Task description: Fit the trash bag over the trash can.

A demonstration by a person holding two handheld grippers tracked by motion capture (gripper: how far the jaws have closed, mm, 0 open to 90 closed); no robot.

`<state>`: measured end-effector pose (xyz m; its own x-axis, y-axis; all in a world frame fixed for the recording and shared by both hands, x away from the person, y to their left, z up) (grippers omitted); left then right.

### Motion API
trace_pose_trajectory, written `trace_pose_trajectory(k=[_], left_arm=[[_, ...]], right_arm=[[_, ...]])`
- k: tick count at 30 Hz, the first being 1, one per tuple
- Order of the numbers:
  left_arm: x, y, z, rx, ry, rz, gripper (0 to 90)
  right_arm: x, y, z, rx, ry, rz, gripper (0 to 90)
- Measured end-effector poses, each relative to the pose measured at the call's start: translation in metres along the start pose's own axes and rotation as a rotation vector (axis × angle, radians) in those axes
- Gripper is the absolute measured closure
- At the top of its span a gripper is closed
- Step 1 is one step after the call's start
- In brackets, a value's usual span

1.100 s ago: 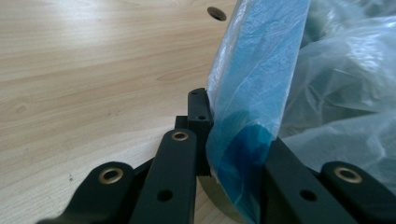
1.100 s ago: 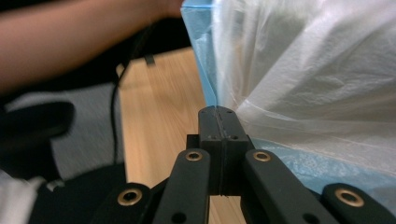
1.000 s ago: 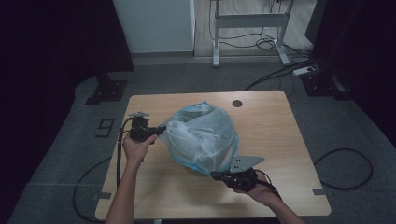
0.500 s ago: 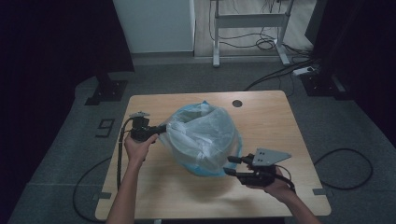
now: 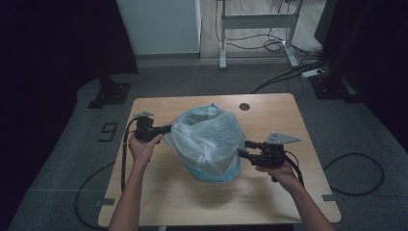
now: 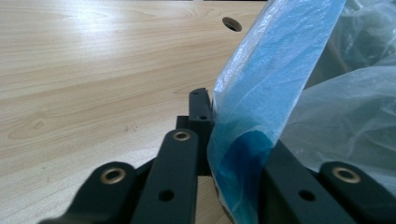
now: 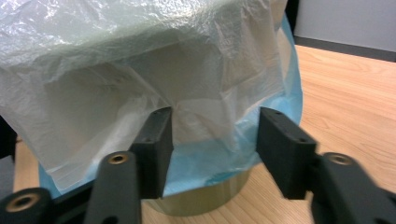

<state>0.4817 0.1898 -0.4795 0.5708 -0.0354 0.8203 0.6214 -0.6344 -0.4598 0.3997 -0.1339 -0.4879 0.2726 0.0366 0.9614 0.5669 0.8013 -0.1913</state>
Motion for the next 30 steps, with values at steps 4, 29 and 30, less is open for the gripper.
trace_pose_trajectory(k=[4,29,30], left_arm=[[-0.001,0.004,0.002,0.005,-0.006,0.008,89.1],[-0.023,-0.009,0.003,0.108,0.033,0.066,34.8],[-0.022,-0.015,0.003,0.111,0.034,0.048,30.0]], right_arm=[[0.001,0.005,0.003,0.064,-0.026,-0.024,71.3],[-0.01,0.01,-0.002,-0.057,-0.076,0.015,65.7],[-0.008,0.007,-0.001,-0.068,-0.078,0.003,59.7]])
Point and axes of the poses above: each handheld gripper's, and its own axes: y roughly forward along the jaws, x roughly out of its top, z roughly to its left, the point moved 8 cm from there along y, roughly forward along the jaws, and after that the axes turned 8 degrees about -z, right-handed, at the moved point
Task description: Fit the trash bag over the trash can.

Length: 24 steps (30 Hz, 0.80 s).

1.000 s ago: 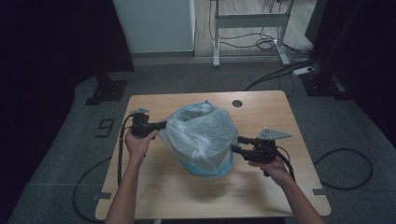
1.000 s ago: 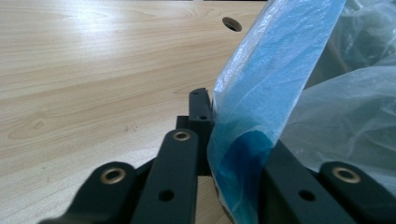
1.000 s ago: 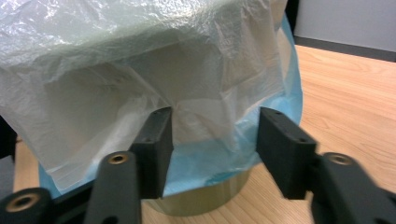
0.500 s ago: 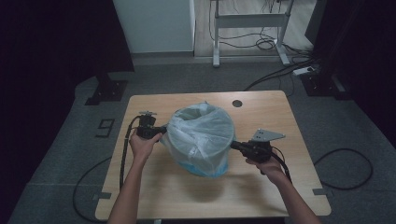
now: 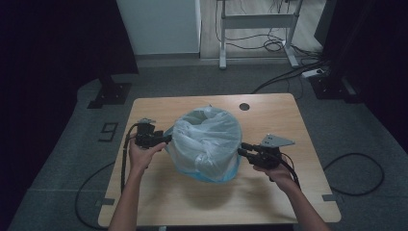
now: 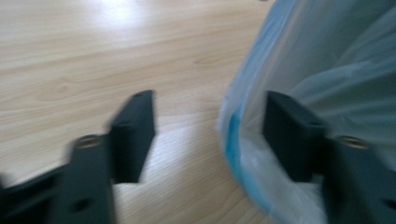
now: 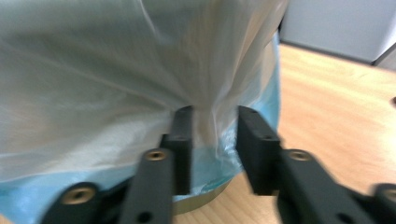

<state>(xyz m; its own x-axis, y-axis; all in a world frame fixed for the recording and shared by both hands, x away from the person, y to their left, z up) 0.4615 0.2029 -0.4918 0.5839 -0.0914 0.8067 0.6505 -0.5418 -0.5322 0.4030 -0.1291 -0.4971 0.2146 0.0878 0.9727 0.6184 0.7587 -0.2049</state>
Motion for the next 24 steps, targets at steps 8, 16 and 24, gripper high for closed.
trace_pose_trajectory(k=[8,16,24], left_arm=[[0.005,-0.044,0.0,-0.029,0.034,-0.103,23.1],[0.034,-0.078,-0.034,-0.107,0.198,-0.188,23.8],[0.051,-0.086,-0.063,-0.211,0.295,-0.186,23.7]], right_arm=[[0.006,-0.021,-0.004,-0.048,0.038,-0.036,37.0],[-0.004,-0.051,-0.007,-0.039,0.077,-0.03,30.4],[-0.023,-0.088,-0.014,-0.053,0.112,-0.03,29.5]])
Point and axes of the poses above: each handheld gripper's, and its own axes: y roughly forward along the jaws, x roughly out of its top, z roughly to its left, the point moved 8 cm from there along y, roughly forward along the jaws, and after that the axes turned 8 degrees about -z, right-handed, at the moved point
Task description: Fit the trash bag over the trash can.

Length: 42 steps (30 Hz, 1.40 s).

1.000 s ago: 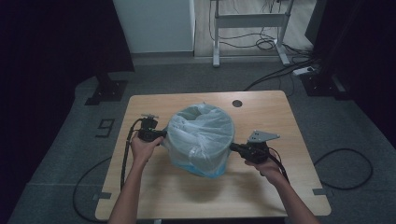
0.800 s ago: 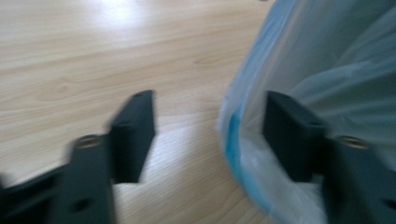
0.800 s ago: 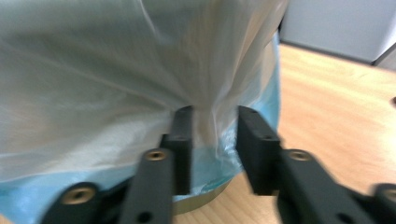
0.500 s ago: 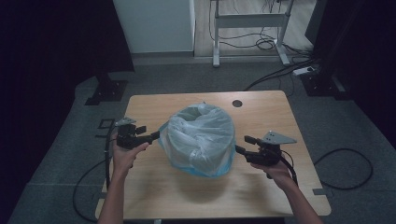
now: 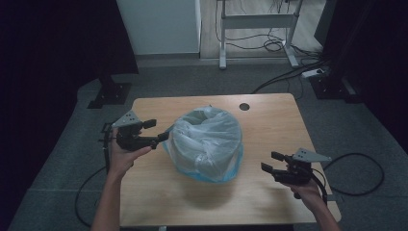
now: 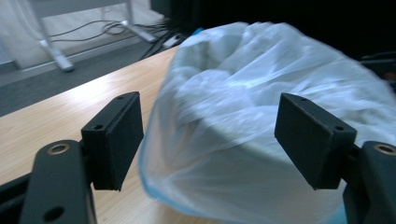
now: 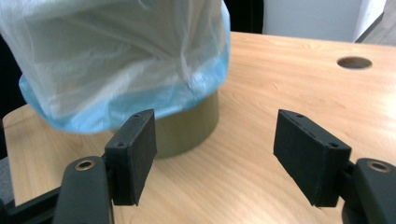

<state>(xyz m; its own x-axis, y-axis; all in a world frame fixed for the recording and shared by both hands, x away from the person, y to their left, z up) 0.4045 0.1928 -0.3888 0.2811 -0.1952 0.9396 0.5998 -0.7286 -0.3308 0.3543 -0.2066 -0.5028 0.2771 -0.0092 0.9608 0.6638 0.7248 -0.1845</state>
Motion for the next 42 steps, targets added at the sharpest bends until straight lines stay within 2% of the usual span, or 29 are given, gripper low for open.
trace_pose_trajectory(k=[1,4,9,12,13,14,16,17,18,23,24,25,26,35,39,40,42], left_arm=[[0.002,0.0,-0.001,-0.012,0.003,-0.004,23.7],[0.005,0.003,-0.004,-0.048,0.017,0.001,24.8],[0.013,0.017,-0.012,-0.107,0.102,0.05,29.4],[0.019,0.026,-0.018,-0.155,0.14,0.083,34.5],[0.019,0.026,-0.018,-0.155,0.14,0.083,36.3],[0.021,0.032,-0.022,-0.187,0.169,0.118,38.1],[0.023,0.039,-0.024,-0.211,0.182,0.155,42.3],[0.023,0.039,-0.024,-0.211,0.182,0.155,44.3],[0.022,0.047,-0.025,-0.22,0.192,0.199,46.0],[0.013,0.066,-0.023,-0.235,0.211,0.322,58.3],[0.01,0.069,-0.022,-0.226,0.213,0.349,59.8],[0.01,0.069,-0.022,-0.226,0.213,0.349,61.0],[0.005,0.075,-0.021,-0.225,0.226,0.396,61.9],[-0.015,0.098,-0.027,-0.216,0.296,0.584,63.4],[-0.015,0.099,-0.028,-0.221,0.293,0.593,61.2],[-0.015,0.097,-0.029,-0.234,0.286,0.591,60.1],[-0.01,0.093,-0.029,-0.248,0.272,0.564,57.7]], right_arm=[[0.0,0.0,0.0,0.0,0.0,0.0,29.5],[-0.011,-0.014,-0.007,-0.011,0.026,0.003,29.5],[-0.018,-0.024,-0.013,-0.02,0.049,-0.002,29.6],[-0.023,-0.028,-0.015,-0.022,0.059,-0.007,30.1],[-0.024,-0.029,-0.016,-0.022,0.061,-0.009,30.3],[-0.025,-0.03,-0.016,-0.022,0.066,-0.011,30.7],[-0.027,-0.031,-0.017,-0.022,0.072,-0.014,31.1],[-0.027,-0.031,-0.017,-0.022,0.072,-0.014,31.1],[-0.029,-0.032,-0.018,-0.025,0.083,-0.02,31.4],[-0.036,-0.035,-0.021,-0.031,0.103,-0.023,31.8],[-0.036,-0.036,-0.021,-0.033,0.104,-0.024,31.8],[-0.036,-0.036,-0.021,-0.033,0.104,-0.024,31.8],[-0.037,-0.037,-0.022,-0.036,0.107,-0.027,31.9],[-0.04,-0.04,-0.022,-0.045,0.118,-0.031,32.2],[-0.041,-0.04,-0.021,-0.043,0.119,-0.027,32.2],[-0.041,-0.04,-0.021,-0.043,0.118,-0.025,32.2],[-0.041,-0.04,-0.022,-0.046,0.119,-0.028,32.2]])
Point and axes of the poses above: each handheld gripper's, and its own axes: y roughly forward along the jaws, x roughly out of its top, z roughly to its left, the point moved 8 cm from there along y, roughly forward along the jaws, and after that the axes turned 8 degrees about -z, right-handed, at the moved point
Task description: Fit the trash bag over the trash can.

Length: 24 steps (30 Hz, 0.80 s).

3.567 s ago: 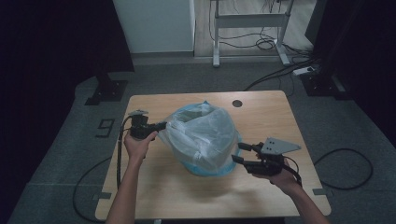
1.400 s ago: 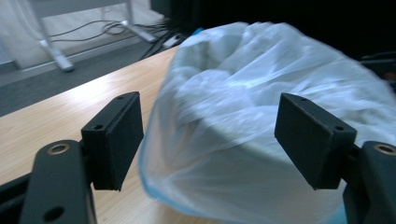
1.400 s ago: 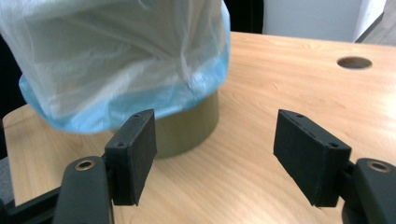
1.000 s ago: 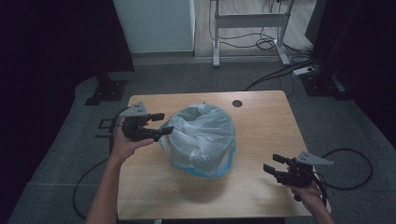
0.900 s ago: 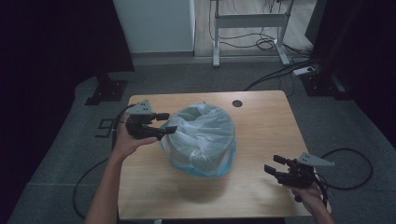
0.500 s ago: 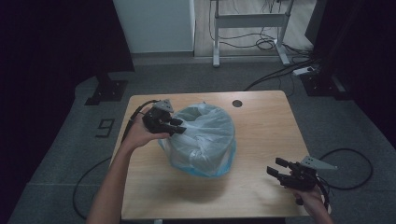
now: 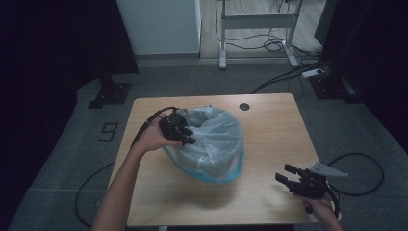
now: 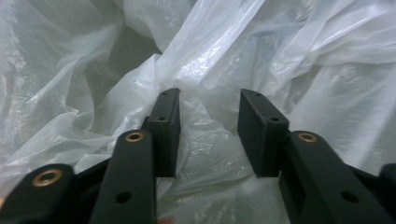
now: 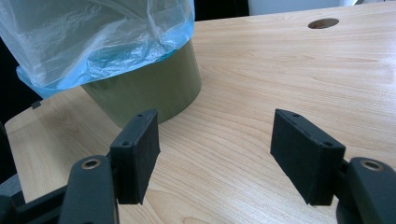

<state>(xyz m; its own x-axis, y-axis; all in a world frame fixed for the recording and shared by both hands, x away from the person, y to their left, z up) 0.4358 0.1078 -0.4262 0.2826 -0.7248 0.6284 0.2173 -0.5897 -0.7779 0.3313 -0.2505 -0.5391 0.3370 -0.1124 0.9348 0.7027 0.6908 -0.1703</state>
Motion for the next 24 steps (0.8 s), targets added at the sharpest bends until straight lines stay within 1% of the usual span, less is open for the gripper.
trace_pose_trajectory(k=[2,4,5,7,8,10,12,14,15,16,20,22,24], left_arm=[[0.004,-0.009,-0.001,-0.017,-0.006,-0.049,56.7],[0.01,-0.018,-0.001,-0.025,-0.006,-0.091,56.4],[0.01,-0.018,-0.001,-0.025,-0.006,-0.091,56.0],[0.016,-0.024,-0.002,-0.033,-0.005,-0.121,55.0],[0.022,-0.027,-0.003,-0.042,-0.002,-0.145,54.4],[0.026,-0.027,-0.005,-0.053,0.005,-0.157,52.5],[0.028,-0.025,-0.008,-0.076,0.012,-0.171,50.9],[0.03,-0.024,-0.01,-0.092,0.015,-0.184,50.2],[0.03,-0.024,-0.01,-0.092,0.015,-0.184,49.8],[0.03,-0.023,-0.011,-0.106,0.015,-0.197,49.7],[0.031,-0.024,-0.01,-0.116,0.009,-0.22,49.1],[0.035,-0.025,-0.008,-0.129,0.001,-0.244,49.5],[0.038,-0.024,-0.006,-0.137,0.0,-0.248,49.5]], right_arm=[[0.001,-0.001,0.0,-0.002,0.002,-0.004,32.2],[0.001,-0.002,-0.001,-0.003,0.006,-0.009,32.2],[0.001,-0.002,-0.001,-0.003,0.006,-0.009,32.2],[0.002,-0.003,-0.001,-0.005,0.01,-0.016,32.2],[0.002,-0.003,-0.001,-0.005,0.01,-0.017,32.2],[0.002,-0.003,-0.001,-0.004,0.01,-0.017,32.2],[0.002,-0.003,0.0,-0.002,0.01,-0.017,32.2],[0.001,-0.003,-0.001,-0.003,0.011,-0.016,32.2],[0.0,-0.003,-0.001,-0.004,0.012,-0.015,32.3],[0.0,-0.004,-0.002,-0.005,0.012,-0.015,32.3],[-0.001,-0.004,-0.002,-0.006,0.014,-0.015,32.3],[-0.001,-0.003,-0.002,-0.006,0.013,-0.015,32.3],[-0.001,-0.002,-0.002,-0.005,0.012,-0.013,32.3]])
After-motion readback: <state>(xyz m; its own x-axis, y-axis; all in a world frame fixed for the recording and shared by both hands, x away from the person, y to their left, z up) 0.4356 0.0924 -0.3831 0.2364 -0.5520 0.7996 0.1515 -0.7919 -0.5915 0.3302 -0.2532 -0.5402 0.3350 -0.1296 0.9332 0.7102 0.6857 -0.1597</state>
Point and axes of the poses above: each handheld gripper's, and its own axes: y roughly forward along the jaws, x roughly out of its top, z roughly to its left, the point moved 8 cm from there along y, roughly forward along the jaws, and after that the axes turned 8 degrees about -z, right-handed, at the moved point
